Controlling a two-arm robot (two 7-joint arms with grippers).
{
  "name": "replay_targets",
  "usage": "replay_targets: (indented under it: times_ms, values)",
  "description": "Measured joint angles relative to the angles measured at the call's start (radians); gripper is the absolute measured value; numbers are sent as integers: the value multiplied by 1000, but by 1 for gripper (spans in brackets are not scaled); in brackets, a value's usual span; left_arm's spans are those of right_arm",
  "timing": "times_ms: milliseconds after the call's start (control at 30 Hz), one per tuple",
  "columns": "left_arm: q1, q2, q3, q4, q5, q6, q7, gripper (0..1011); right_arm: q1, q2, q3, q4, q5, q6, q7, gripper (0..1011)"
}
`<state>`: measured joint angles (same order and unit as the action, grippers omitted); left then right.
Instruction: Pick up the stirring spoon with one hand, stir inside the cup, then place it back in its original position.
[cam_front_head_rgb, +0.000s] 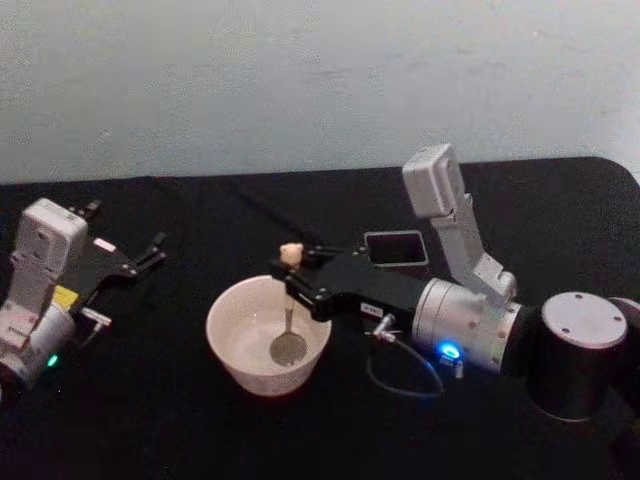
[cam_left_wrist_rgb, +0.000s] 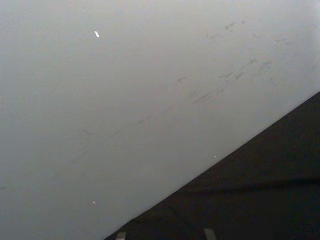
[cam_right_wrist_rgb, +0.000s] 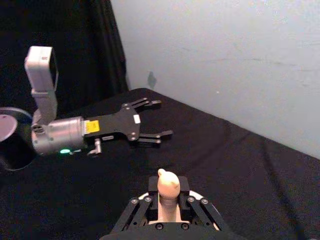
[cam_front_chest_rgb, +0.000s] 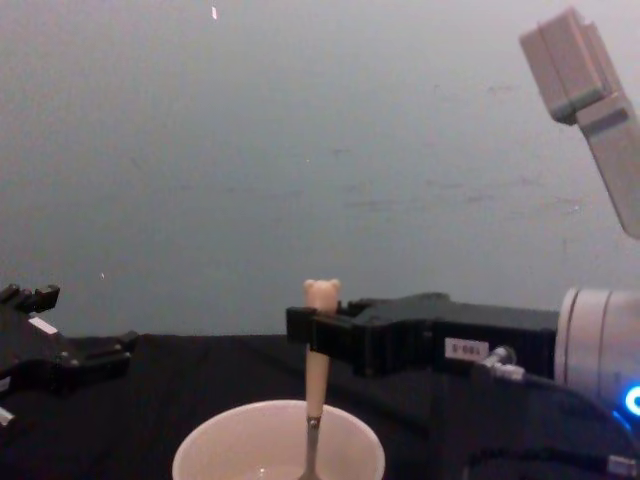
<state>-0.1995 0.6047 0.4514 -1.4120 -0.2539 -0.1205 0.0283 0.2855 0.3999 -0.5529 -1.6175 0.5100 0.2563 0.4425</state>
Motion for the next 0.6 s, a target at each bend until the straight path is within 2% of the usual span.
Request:
replay_targets:
  times_ms: [233, 600]
  values:
    - [0, 0, 0, 0, 0, 0, 0, 1001, 12, -13, -27, 7, 2, -2, 6, 226]
    - [0, 0, 0, 0, 0, 0, 0, 1001, 64, -83, -59, 73, -8, -11, -16, 226]
